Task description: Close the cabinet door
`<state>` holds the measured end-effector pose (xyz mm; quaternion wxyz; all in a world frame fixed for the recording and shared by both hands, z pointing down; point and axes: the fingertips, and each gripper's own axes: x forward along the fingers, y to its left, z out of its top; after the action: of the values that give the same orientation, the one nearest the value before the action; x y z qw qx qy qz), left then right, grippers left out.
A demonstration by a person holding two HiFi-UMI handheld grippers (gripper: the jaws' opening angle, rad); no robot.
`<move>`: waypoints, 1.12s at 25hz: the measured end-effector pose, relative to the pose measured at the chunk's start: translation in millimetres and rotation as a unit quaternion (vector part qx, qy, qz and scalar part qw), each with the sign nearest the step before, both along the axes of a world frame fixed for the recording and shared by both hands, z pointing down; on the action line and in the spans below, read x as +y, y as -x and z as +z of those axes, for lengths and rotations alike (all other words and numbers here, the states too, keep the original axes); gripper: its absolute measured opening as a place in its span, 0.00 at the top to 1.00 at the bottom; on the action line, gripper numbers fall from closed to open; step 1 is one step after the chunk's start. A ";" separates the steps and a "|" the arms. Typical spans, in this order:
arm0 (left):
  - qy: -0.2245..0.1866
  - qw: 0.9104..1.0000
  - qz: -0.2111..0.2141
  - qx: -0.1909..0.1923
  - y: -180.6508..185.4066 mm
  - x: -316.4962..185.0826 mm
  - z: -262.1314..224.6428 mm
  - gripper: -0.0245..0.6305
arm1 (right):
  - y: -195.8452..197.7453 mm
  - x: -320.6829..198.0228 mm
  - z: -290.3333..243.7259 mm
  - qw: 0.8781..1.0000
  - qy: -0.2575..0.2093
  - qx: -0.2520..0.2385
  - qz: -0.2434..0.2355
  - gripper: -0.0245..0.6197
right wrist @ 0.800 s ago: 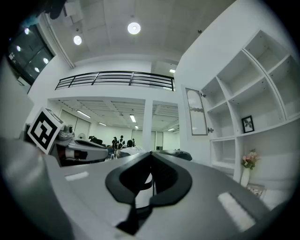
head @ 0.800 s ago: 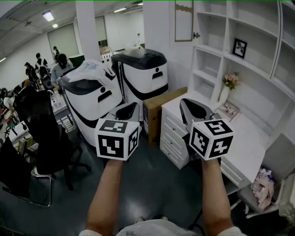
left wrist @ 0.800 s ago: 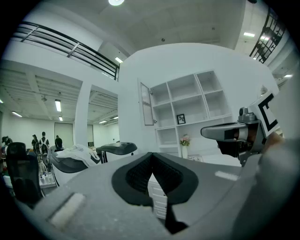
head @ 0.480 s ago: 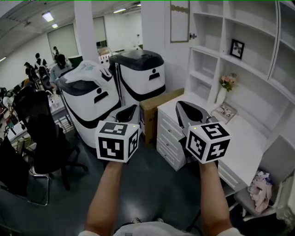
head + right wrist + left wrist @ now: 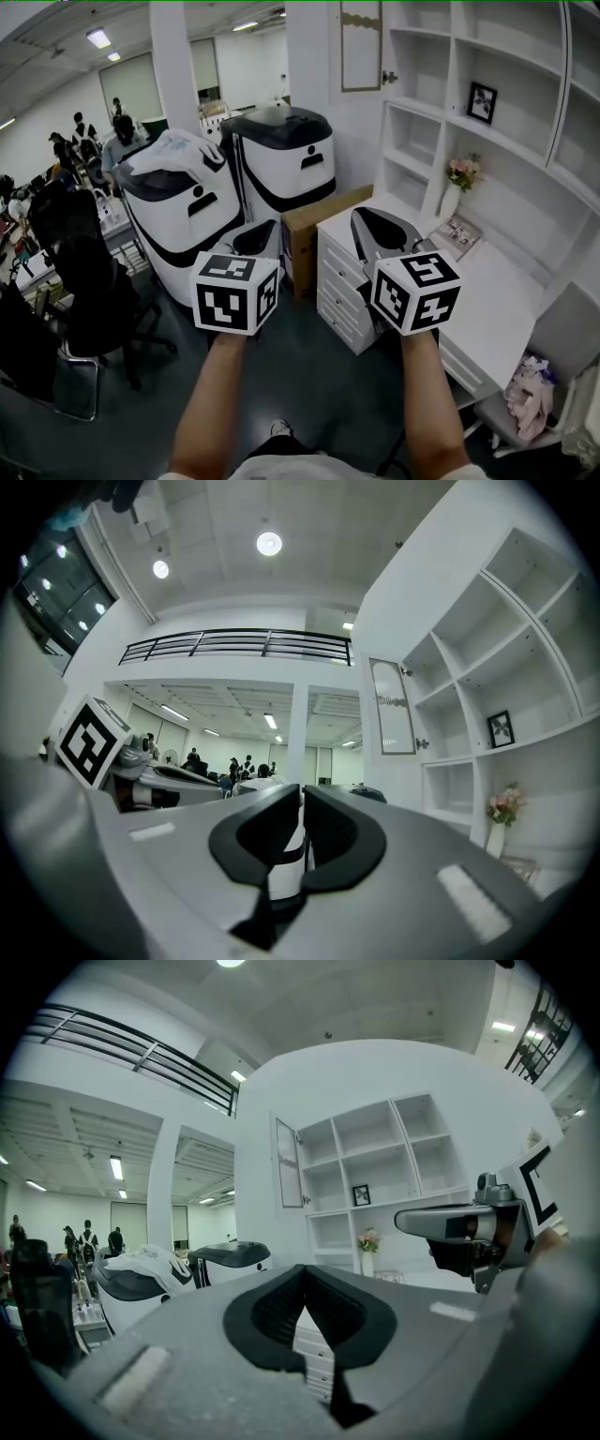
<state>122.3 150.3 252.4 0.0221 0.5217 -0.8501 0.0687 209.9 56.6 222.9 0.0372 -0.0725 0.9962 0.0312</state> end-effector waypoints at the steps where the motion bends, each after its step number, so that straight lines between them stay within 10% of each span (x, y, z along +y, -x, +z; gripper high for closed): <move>1: -0.001 1.000 0.001 0.000 2.0 -3.0 -0.6 0.97 | 1.9 -3.1 -0.8 1.000 -0.002 -0.001 0.001 0.93; 28: -0.019 0.997 0.080 -0.007 190.4 -110.6 -18.3 0.97 | 187.5 -96.4 -26.2 0.997 -0.036 -0.002 0.071 0.71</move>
<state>-68.1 39.7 234.1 0.0011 0.5877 -0.8071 0.0576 22.4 -39.9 196.7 0.0390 -0.1420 0.9866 0.0696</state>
